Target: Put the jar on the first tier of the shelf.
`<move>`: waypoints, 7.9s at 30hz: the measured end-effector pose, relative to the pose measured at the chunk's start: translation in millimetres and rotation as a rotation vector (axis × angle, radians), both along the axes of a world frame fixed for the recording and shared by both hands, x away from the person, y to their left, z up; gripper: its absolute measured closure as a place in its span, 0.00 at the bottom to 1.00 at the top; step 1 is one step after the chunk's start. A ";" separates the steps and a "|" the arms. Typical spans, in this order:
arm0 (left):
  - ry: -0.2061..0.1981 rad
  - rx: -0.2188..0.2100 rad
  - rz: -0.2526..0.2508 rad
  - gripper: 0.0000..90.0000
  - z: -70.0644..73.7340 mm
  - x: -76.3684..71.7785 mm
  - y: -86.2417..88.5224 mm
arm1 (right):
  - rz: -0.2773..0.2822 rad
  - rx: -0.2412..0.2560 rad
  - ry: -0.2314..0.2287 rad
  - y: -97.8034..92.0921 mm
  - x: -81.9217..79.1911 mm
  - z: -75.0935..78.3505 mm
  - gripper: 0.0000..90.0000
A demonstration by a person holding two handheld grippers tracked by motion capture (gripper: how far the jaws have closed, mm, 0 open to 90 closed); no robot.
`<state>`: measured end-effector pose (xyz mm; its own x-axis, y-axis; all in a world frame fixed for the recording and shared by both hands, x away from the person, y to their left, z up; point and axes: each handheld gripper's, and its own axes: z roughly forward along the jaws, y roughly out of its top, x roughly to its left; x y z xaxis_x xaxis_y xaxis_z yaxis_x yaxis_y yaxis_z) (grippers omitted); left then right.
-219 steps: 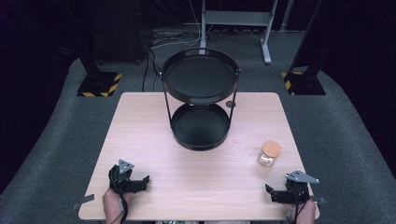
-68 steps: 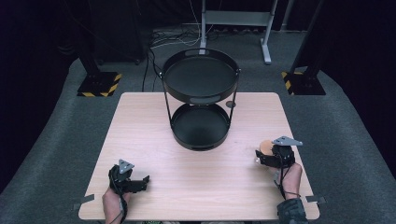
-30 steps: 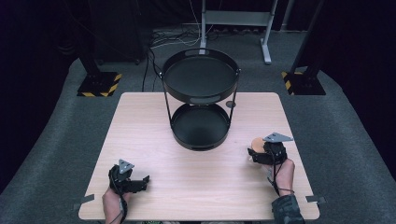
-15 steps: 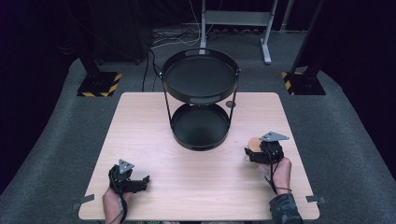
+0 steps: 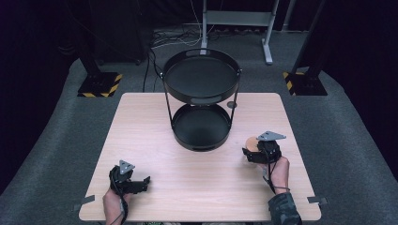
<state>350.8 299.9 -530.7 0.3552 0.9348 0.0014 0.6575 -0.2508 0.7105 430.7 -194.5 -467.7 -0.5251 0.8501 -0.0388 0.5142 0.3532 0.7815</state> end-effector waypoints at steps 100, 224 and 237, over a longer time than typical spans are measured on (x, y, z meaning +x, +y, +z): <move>-0.001 0.001 -0.001 0.01 0.0 -0.1 -0.1 | 0.124 -0.008 -0.023 72.9 40.8 40.4 0.28; 0.000 0.000 -0.012 0.01 0.0 -0.4 -0.3 | 0.071 0.044 0.024 164.1 107.2 -19.3 0.28; -0.001 0.001 -0.011 0.01 0.0 -0.5 -0.4 | 0.070 0.040 0.024 164.8 106.5 -19.4 0.28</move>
<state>350.3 299.4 -530.7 0.3659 0.9307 0.0022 0.6539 -0.2587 0.7110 537.2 -29.7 -487.1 -0.5833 0.8122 0.0076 0.5081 0.3576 0.7836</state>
